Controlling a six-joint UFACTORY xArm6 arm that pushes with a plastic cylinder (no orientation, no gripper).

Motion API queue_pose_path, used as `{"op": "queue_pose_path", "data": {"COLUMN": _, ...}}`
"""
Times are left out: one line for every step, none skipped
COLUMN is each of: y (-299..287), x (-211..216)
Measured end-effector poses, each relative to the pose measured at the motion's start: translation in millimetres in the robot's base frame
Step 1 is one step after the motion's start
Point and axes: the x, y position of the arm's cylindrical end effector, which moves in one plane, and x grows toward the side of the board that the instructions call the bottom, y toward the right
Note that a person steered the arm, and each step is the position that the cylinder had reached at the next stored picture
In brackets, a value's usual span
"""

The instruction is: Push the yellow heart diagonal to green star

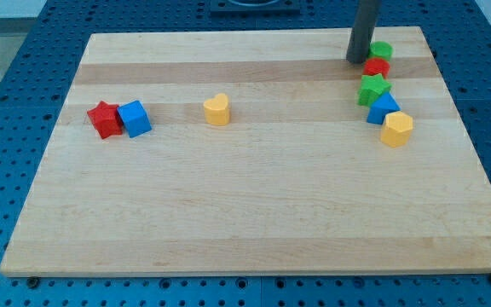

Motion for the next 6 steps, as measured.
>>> {"op": "queue_pose_path", "data": {"y": -57, "x": 0}}
{"op": "queue_pose_path", "data": {"y": -138, "x": 0}}
{"op": "queue_pose_path", "data": {"y": -232, "x": 25}}
{"op": "queue_pose_path", "data": {"y": -258, "x": 72}}
{"op": "queue_pose_path", "data": {"y": -233, "x": 101}}
{"op": "queue_pose_path", "data": {"y": -168, "x": 137}}
